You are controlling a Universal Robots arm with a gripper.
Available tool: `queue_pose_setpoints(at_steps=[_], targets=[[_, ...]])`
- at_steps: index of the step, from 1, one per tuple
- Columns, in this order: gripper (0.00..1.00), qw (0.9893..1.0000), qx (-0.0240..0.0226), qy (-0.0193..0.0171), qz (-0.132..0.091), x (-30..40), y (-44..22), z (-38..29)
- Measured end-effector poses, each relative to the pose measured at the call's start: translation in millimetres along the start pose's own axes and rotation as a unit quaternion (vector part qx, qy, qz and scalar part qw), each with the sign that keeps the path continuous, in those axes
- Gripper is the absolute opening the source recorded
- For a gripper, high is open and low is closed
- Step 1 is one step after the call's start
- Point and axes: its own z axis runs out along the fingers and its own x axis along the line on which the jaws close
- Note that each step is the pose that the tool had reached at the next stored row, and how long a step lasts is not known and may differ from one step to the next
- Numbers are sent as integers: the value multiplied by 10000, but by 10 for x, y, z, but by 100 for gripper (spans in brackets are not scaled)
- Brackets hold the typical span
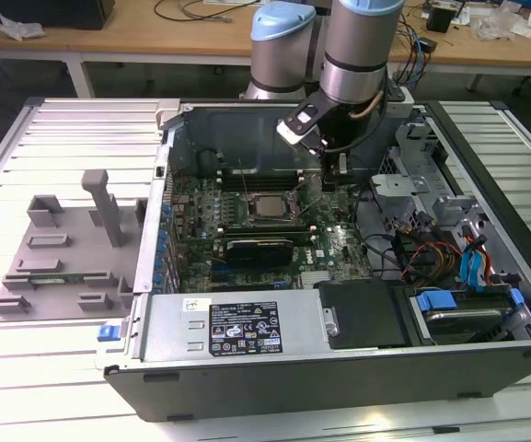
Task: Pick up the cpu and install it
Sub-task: 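Close the cpu cover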
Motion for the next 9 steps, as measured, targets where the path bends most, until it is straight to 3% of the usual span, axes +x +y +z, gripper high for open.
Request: queue_pose_setpoints(at_steps=[3,5,7,8,9], targets=[[11,10000,1,43,1,-2,-97,-3],[11,10000,0,47,1,-3,-150,-5],[11,10000,-3,64,1,-6,-324,-8],[11,10000,-5,69,2,-7,-381,-9],[11,10000,-5,71,2,-7,-386,-9]])
